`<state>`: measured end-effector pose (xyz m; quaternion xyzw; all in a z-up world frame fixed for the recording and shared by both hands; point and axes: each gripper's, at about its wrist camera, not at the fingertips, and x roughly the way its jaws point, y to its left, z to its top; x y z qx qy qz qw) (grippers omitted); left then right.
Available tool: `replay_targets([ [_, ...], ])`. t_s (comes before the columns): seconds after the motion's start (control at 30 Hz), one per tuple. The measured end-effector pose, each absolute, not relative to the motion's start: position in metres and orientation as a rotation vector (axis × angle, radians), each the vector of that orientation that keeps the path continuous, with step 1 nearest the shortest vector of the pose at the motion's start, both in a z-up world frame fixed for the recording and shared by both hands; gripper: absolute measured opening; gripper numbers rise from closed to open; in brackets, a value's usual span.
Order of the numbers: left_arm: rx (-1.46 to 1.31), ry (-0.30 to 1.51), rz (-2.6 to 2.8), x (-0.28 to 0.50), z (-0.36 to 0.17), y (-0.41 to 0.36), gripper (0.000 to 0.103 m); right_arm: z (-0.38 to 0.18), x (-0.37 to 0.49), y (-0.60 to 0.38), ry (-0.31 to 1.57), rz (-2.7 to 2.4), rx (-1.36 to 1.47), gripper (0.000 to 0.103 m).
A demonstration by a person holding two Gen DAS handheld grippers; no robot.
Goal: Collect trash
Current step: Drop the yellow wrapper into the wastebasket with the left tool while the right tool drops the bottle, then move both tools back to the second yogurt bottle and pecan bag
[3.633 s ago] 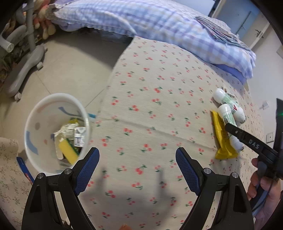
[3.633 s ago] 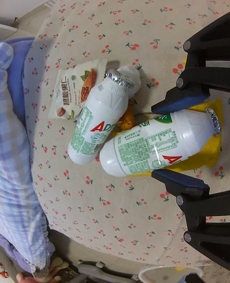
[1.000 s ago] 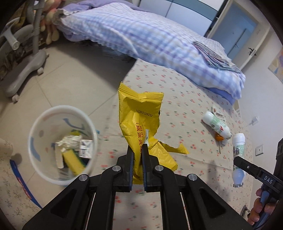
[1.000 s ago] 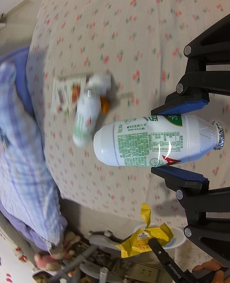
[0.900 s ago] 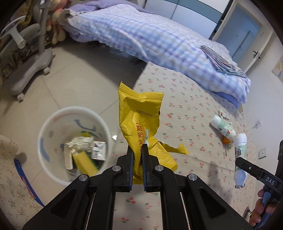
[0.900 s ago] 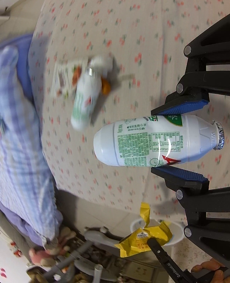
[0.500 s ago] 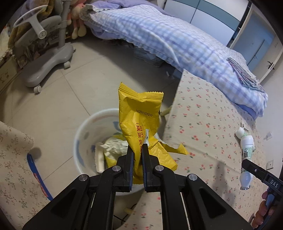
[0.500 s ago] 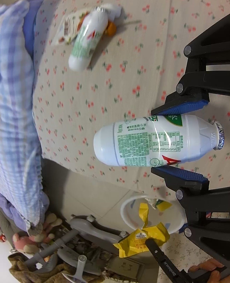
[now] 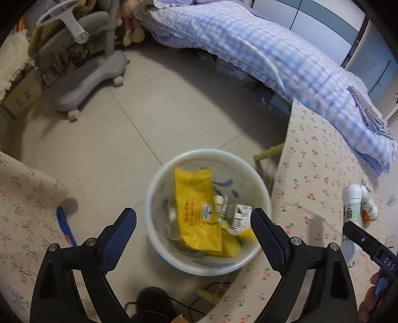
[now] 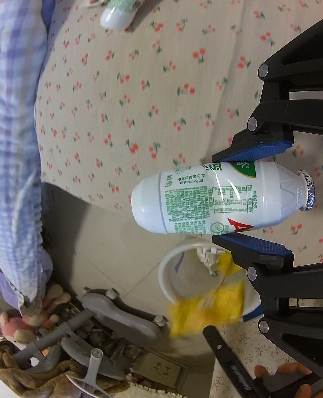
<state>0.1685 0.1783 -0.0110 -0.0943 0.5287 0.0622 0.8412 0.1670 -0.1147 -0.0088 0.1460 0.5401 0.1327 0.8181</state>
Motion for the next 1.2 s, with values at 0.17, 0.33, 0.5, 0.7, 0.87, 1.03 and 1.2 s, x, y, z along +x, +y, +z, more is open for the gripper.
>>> replay_targets([
  [0.17,-0.223,1.114,0.156,0.161,-0.011,0.198,0.1,-0.013,0.173,-0.094,1.156,0.306,0.299,0.048],
  [0.33,-0.217,1.1,0.168,0.154,-0.009,0.211,0.101,-0.02,0.178,-0.073,1.163,0.339,0.282,0.048],
  [0.5,-0.218,1.116,0.189,0.149,-0.012,0.225,0.101,-0.027,0.183,-0.052,1.168,0.378,0.271,0.048],
  [0.7,-0.21,1.122,0.214,0.145,-0.013,0.236,0.101,-0.04,0.187,-0.024,1.173,0.43,0.257,0.048],
  [0.87,-0.202,1.119,0.23,0.142,-0.014,0.246,0.101,-0.051,0.192,-0.008,1.179,0.46,0.255,0.048],
  [1.03,-0.207,1.118,0.239,0.139,-0.014,0.256,0.101,-0.051,0.193,0.001,1.162,0.523,0.251,0.053],
  [1.2,-0.213,1.115,0.239,0.137,-0.013,0.259,0.101,-0.037,0.188,0.003,1.106,0.542,0.241,0.07],
])
